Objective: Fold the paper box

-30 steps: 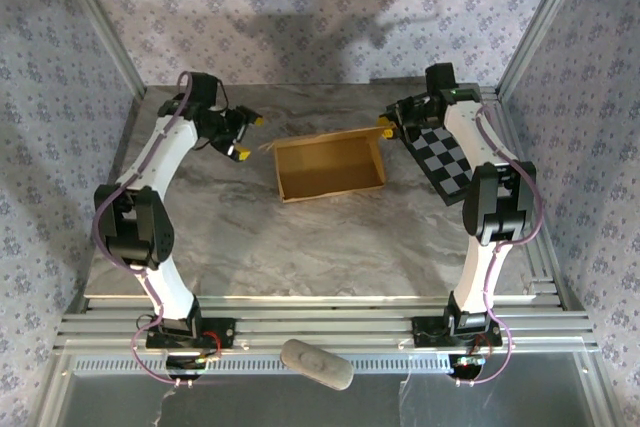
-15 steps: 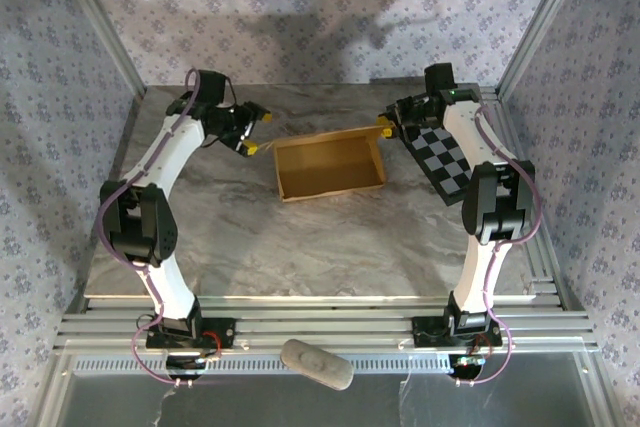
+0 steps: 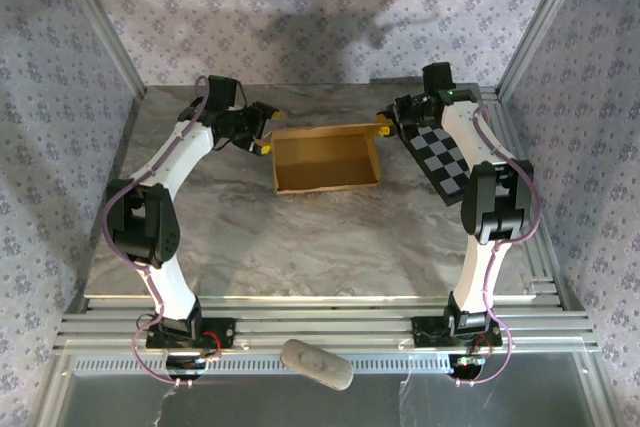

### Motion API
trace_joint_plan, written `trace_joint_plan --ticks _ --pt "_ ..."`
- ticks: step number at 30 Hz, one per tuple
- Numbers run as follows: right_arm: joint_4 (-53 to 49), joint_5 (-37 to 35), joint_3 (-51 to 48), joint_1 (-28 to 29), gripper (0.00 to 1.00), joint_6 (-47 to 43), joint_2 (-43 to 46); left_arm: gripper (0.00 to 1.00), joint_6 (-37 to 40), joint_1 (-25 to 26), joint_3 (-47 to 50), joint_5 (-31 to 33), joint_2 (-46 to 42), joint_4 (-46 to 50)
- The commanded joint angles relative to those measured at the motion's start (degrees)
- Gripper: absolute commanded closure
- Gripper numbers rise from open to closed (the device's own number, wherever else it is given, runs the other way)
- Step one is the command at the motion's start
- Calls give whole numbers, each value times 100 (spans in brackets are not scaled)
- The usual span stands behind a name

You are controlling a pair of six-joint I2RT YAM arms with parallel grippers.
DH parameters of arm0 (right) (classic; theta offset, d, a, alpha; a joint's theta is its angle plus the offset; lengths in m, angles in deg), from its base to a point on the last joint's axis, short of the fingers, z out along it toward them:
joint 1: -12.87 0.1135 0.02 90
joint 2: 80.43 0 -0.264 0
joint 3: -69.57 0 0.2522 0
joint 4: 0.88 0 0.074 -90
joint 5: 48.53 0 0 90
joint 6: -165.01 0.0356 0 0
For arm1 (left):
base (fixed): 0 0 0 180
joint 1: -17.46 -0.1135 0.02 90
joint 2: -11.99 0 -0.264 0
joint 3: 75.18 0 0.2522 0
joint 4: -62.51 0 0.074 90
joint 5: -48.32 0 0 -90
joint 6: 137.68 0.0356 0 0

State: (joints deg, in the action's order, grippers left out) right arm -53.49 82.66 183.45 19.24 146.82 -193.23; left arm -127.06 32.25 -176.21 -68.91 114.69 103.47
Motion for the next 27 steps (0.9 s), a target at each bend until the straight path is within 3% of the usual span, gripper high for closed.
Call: trace_joint_plan --ticks 1,8,27 --pt "35 99 -35 51 100 86 -50 33 -295 103 -21 -90 119 -419" --pt "48 102 -67 66 100 9 -50 57 -172 104 -29 -40 189 -347" --pt "-472 -410 -84 344 100 -1757 -375 59 1468 -99 368 348 366 134"
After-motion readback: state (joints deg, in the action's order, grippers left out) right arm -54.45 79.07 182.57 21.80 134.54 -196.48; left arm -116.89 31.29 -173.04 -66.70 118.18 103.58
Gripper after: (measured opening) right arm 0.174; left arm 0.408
